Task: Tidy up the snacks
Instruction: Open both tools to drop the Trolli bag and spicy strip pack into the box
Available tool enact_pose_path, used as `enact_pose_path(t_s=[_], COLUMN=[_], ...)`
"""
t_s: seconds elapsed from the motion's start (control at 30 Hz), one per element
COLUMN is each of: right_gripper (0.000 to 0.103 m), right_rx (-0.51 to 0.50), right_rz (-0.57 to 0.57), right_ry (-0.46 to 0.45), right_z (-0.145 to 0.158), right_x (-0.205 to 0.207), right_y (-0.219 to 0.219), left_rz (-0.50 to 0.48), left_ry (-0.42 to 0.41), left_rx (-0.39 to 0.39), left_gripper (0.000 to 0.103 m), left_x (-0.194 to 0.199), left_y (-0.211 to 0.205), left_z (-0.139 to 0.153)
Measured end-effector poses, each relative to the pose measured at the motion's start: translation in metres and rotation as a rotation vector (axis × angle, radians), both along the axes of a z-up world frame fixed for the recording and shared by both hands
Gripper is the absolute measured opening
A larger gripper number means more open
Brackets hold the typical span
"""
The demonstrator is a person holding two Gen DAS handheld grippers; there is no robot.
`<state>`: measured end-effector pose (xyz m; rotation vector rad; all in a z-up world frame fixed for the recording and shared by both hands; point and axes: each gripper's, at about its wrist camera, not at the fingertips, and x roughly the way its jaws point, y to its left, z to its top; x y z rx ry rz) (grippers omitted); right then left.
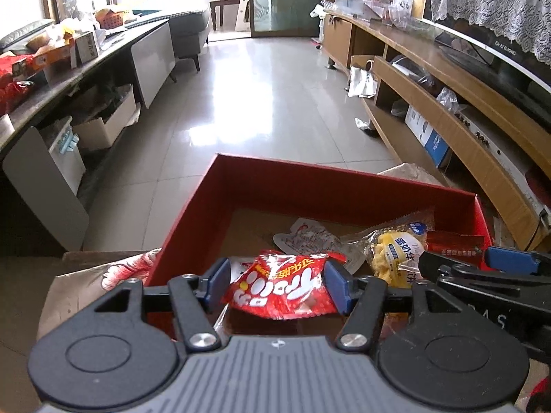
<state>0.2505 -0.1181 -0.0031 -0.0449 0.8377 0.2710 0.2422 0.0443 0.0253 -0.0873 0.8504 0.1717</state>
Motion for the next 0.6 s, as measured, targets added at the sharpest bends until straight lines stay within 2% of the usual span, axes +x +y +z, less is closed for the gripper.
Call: enact_pose_path(t_s=[0.23,0.6], right_gripper=[0.081,0.081], right_rx=[-0.016,-0.032], right_rz=[0.004,-0.01], right_ry=[-0.028,-0.054], right_z=[0.01,0.024], right_x=[-0.006,-0.017], right_y=[-0.002,-0.011], left_rz=[-0.001,-0.016], left_ry=[-0.022,-0.059], left_rx=[0.004,0.018], left_gripper=[0.061,0.062], left_x=[-0.011,-0.029], left_y=[-0.002,-0.011], left_z=[0.009,0.025])
